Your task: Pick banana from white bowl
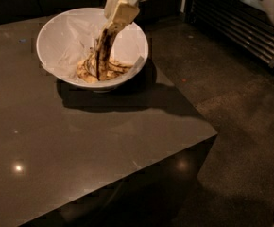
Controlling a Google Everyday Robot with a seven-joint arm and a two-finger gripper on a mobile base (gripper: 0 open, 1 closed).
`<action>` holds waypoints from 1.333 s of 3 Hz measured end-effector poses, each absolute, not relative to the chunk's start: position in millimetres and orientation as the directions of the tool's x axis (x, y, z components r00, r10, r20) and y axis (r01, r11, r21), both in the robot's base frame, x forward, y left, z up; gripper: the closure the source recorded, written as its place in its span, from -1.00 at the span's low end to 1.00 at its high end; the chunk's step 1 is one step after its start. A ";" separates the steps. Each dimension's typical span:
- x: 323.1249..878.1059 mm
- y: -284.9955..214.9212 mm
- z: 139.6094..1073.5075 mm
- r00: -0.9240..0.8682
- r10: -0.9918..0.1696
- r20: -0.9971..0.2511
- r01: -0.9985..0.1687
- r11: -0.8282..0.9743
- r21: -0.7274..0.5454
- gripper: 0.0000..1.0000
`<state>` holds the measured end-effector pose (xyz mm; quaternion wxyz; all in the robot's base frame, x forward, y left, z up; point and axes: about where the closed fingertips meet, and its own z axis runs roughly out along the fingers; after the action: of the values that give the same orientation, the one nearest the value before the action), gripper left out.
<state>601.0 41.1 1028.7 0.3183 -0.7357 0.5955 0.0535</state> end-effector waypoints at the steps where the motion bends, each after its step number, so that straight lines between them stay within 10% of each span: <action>1: 585.3 34.0 1038.0 0.317 -0.808 -0.497 -0.890 -0.072 -0.450 1.00; 4: 538.7 20.2 1072.4 0.251 -0.787 -0.564 -0.882 0.054 -0.468 1.00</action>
Offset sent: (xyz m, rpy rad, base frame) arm -0.0207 -0.0050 0.0177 0.0802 -0.0605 0.0071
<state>538.7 20.2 1072.4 0.3952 -0.6851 0.6090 0.0601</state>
